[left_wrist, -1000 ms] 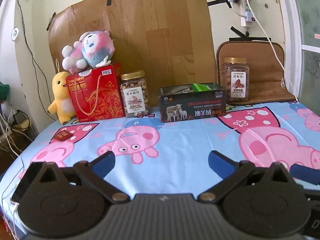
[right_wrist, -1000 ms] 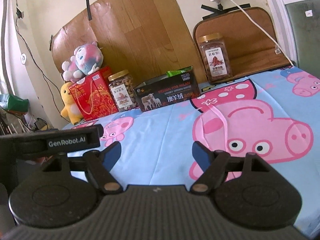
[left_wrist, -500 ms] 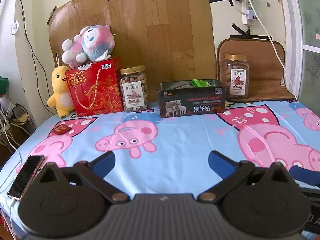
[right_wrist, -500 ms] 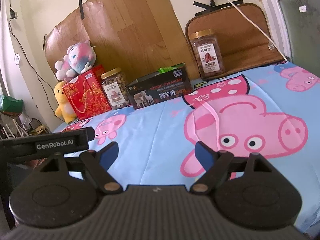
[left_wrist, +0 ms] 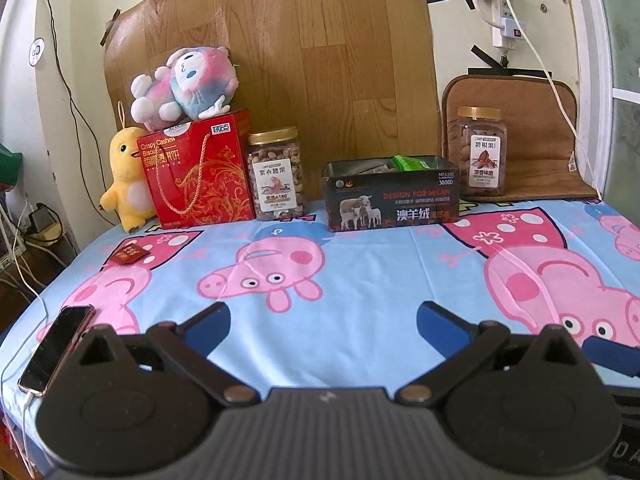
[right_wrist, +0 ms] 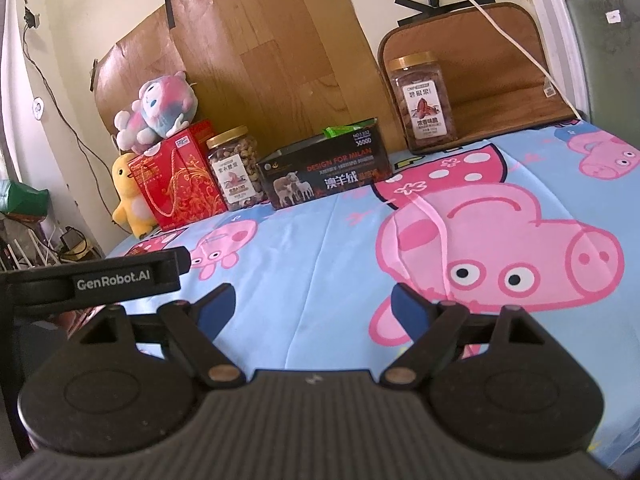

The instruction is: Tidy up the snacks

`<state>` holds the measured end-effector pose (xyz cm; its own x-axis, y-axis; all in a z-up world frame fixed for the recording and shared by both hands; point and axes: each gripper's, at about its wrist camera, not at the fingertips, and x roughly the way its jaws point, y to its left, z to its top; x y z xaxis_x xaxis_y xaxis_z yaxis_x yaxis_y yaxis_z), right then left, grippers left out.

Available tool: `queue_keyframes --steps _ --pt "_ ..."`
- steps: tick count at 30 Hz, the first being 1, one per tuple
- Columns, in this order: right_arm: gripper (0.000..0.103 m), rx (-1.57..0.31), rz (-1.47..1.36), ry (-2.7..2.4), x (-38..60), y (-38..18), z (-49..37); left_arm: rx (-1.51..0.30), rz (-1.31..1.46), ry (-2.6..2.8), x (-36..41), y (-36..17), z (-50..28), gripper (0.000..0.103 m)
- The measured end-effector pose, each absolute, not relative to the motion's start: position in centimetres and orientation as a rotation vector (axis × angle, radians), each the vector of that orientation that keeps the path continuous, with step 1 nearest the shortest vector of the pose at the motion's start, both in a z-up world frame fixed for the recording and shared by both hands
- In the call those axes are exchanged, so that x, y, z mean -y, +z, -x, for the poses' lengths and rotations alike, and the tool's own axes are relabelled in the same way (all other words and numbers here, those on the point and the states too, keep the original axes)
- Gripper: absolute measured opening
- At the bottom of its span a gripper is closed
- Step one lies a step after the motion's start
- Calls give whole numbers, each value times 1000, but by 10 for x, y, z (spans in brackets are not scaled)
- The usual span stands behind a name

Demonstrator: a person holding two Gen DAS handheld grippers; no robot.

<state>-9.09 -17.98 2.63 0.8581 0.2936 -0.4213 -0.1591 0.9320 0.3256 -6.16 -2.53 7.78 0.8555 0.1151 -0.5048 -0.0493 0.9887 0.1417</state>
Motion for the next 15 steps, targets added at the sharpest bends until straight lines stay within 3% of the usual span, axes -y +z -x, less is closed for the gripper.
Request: queue_keyframes --steps 15 --pt "88 -488 -288 241 180 25 91 -539 -143 97 24 75 61 103"
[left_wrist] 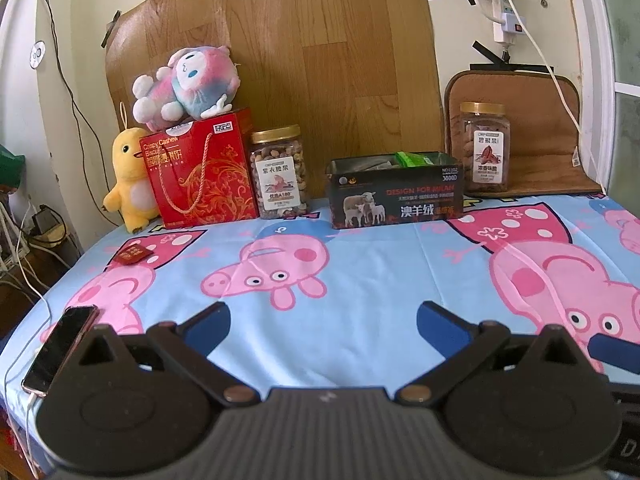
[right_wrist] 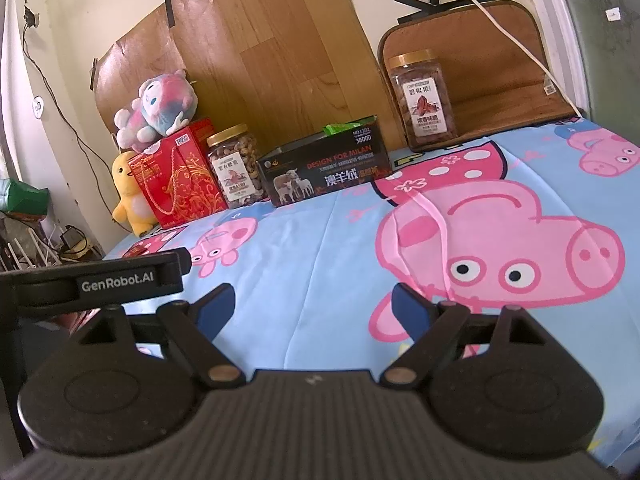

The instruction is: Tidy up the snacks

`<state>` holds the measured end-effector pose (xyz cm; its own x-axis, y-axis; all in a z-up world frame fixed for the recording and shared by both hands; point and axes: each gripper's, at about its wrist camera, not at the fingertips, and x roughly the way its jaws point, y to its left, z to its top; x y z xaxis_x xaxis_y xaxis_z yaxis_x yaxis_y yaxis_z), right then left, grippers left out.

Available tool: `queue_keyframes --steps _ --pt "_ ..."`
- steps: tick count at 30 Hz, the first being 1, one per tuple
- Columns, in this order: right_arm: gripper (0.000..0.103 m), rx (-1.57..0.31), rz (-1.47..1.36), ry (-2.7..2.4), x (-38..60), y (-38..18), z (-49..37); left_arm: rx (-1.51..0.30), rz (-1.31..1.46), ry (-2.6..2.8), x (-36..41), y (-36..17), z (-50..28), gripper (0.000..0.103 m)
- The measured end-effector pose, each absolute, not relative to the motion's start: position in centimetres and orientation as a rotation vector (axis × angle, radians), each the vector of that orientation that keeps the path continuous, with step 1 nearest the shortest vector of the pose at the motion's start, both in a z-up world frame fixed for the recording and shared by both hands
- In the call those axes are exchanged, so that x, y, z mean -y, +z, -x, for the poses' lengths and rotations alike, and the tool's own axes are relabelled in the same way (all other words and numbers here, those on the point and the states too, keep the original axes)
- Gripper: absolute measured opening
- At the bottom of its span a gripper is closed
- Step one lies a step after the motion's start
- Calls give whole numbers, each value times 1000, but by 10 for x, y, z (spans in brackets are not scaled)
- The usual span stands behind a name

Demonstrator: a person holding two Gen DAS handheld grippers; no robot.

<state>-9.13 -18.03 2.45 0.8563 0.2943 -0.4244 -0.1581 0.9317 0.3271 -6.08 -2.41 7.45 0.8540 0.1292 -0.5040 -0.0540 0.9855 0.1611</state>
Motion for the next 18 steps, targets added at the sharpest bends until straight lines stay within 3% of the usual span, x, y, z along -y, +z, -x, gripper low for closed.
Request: queue_keyframes --steps 18 --pt "88 -491 -287 244 182 23 90 -532 -151 97 22 76 58 103"
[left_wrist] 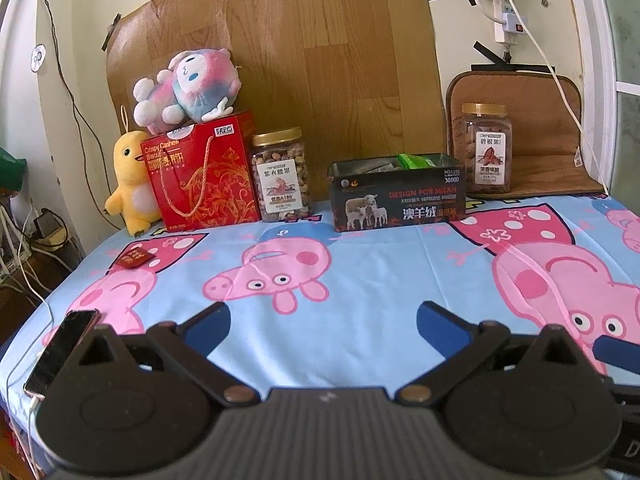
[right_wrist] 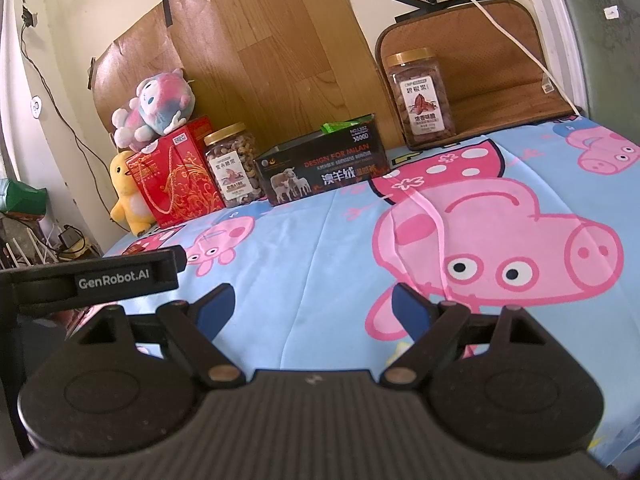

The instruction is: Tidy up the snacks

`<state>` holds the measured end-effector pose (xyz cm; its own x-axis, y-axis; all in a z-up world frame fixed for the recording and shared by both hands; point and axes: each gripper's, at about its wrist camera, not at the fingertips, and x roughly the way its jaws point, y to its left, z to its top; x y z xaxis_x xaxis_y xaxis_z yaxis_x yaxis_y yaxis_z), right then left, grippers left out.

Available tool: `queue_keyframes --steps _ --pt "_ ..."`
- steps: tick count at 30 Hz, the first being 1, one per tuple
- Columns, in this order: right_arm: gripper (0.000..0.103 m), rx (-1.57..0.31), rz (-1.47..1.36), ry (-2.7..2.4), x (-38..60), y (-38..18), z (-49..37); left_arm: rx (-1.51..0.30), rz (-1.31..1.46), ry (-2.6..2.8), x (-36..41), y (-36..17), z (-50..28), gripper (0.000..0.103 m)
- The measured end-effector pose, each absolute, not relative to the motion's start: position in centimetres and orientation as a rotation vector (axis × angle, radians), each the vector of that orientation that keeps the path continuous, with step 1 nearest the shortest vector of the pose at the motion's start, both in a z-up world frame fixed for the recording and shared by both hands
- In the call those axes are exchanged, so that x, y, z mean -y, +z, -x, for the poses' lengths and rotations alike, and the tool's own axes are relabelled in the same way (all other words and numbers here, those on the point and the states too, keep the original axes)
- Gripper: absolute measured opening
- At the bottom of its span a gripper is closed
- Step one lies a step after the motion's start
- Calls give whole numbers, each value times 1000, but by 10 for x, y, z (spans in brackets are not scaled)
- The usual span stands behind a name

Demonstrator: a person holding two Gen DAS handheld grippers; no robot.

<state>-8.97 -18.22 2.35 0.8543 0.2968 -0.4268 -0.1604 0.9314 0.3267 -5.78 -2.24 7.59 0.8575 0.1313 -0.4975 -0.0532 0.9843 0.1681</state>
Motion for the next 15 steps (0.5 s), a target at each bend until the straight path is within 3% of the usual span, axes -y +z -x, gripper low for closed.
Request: queue_keyframes --steps 15 --pt "88 -502 -295 153 204 23 68 -596 -141 60 34 69 15 103"
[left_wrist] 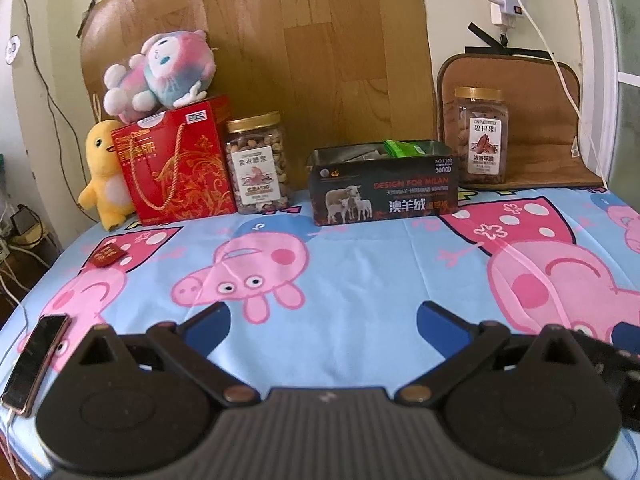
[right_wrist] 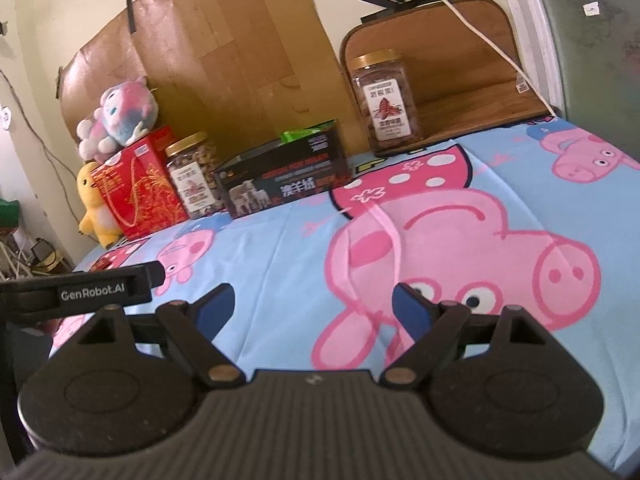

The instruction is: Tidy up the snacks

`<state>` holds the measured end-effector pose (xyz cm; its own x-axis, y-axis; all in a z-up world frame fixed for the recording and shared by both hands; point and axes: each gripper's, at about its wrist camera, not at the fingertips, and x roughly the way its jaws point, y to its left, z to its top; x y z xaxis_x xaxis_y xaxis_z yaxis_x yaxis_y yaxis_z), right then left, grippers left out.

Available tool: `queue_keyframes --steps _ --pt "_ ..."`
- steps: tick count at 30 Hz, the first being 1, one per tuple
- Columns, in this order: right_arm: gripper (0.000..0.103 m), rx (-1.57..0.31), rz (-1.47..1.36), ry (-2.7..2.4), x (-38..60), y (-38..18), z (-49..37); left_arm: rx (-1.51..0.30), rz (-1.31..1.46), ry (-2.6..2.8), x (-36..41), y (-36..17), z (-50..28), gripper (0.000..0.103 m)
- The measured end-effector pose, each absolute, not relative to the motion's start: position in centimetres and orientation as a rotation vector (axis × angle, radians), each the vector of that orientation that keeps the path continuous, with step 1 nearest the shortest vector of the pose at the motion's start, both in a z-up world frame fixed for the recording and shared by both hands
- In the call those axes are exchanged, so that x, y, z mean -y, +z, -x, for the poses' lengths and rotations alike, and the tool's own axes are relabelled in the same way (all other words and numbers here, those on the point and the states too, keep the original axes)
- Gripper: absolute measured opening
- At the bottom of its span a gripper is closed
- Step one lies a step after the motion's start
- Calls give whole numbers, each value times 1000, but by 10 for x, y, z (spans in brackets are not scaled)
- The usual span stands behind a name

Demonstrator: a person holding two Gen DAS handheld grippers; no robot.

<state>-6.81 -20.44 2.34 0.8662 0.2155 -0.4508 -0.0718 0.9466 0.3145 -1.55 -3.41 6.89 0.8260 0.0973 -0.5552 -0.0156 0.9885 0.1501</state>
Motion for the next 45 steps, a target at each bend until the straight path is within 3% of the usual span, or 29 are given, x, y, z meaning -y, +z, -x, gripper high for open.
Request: queue_keyframes --steps 23,45 --pt "88 -589 -246 110 209 15 -15 -649 -126 57 40 55 -62 103" --pt "88 -601 -249 102 211 7 -28 -667 -149 58 46 46 -72 103"
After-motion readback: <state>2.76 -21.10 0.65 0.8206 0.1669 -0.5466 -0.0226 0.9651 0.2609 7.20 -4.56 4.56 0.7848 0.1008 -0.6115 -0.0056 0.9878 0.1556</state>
